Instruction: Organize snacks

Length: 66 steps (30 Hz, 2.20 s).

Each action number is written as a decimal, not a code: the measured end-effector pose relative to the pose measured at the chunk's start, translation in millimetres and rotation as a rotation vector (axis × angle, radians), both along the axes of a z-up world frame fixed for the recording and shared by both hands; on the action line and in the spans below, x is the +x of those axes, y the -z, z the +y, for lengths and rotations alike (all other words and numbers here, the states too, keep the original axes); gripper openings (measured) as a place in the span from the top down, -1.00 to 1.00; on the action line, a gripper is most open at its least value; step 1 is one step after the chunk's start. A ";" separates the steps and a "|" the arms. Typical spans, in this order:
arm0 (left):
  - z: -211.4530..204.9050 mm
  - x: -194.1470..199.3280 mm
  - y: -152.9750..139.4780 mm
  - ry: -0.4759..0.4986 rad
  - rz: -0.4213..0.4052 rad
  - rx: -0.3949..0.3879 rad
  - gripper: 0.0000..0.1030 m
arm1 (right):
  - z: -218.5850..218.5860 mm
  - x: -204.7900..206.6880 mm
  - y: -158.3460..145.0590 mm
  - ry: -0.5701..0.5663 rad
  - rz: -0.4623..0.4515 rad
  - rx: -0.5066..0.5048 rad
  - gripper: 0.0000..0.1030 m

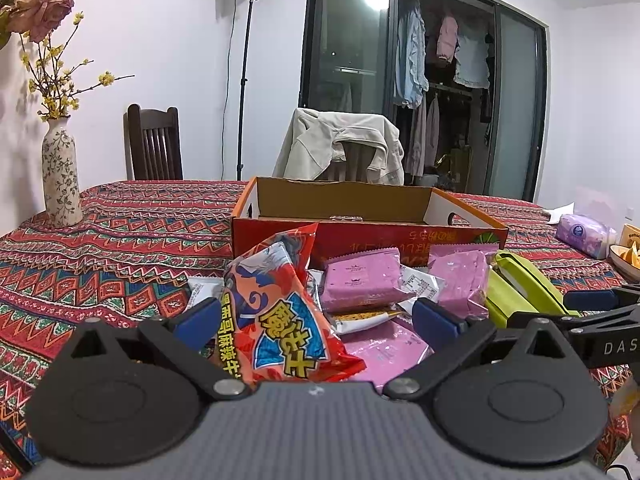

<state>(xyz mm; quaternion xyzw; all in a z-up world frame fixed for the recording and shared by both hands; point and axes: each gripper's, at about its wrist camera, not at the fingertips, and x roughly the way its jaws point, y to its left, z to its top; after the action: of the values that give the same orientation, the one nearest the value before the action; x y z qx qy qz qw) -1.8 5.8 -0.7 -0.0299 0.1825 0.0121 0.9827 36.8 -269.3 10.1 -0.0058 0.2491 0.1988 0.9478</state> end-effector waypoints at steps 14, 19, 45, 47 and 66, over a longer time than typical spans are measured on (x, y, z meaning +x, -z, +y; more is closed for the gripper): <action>0.1 0.1 -0.5 -0.001 -0.001 0.000 -1.00 | 0.4 0.1 0.3 -0.001 0.000 -0.001 -1.00; 0.1 -0.1 -0.7 -0.001 -0.006 0.004 -1.00 | 0.5 -0.4 -0.3 -0.002 -0.001 -0.003 -1.00; 0.5 -1.4 -0.7 -0.012 -0.012 0.007 -1.00 | 1.0 -0.9 -1.9 -0.003 -0.005 -0.010 -1.00; 0.2 -1.7 0.1 -0.013 -0.012 0.007 -1.00 | 0.6 -0.4 -1.6 0.005 -0.008 -0.011 -1.00; 1.5 -0.8 2.1 -0.038 -0.005 0.006 -1.00 | 25.0 22.1 1.5 0.001 -0.021 -0.182 -0.14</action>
<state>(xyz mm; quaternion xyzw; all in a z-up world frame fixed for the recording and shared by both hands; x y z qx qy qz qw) -2.5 7.3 -2.8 -0.0305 0.1796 0.0311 0.9828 58.9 -244.2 8.6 -0.0937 0.2563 0.1749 0.9460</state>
